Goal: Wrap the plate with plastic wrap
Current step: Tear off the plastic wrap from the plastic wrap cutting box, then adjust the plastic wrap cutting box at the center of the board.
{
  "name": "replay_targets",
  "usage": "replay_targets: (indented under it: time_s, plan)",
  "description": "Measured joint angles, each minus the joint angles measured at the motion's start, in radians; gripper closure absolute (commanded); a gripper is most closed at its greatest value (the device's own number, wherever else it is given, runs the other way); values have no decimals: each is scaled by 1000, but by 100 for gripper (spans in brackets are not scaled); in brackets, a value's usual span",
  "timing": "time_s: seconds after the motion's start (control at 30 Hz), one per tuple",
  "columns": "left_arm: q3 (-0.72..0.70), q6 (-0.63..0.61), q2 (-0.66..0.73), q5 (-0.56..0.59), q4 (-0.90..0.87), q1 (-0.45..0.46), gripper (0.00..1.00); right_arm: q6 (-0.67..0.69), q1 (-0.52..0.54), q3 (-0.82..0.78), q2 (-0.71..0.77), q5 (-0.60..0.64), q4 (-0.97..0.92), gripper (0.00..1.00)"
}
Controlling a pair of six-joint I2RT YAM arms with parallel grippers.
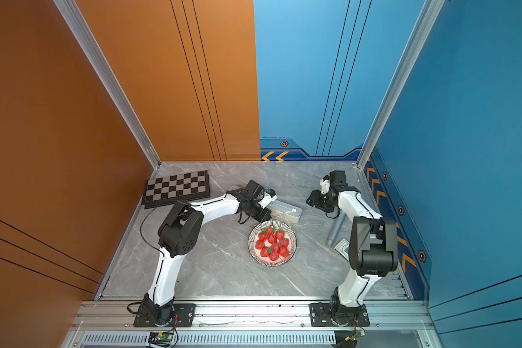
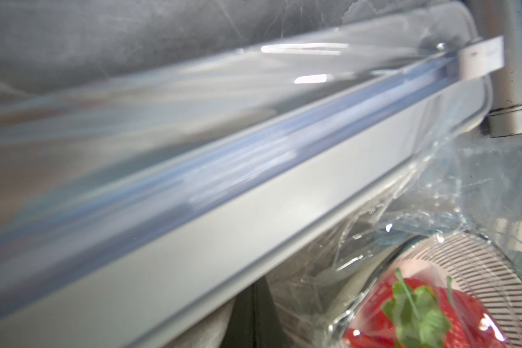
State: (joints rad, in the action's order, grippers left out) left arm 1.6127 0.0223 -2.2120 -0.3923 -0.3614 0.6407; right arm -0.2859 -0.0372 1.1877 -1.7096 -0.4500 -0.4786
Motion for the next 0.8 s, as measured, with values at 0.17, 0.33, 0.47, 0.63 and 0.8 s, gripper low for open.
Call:
replay_targets:
  time_s: [0.17,0.33,0.47,0.63,0.8]
  plan:
    - [0,0,0,0,-2,1,100,-31,37,-124,81,-34,7,43]
    - [0,0,0,0,-2,1,100,-58,99,-179,87,-68,10,43]
    - [0,0,0,0,-2,2,100,-76,127,-183,87,-70,31,45]
    - [0,0,0,2,-2,2,100,-88,129,-168,55,-41,53,48]
    - [0,0,0,4,-2,3,100,-89,128,-129,5,-30,69,52]
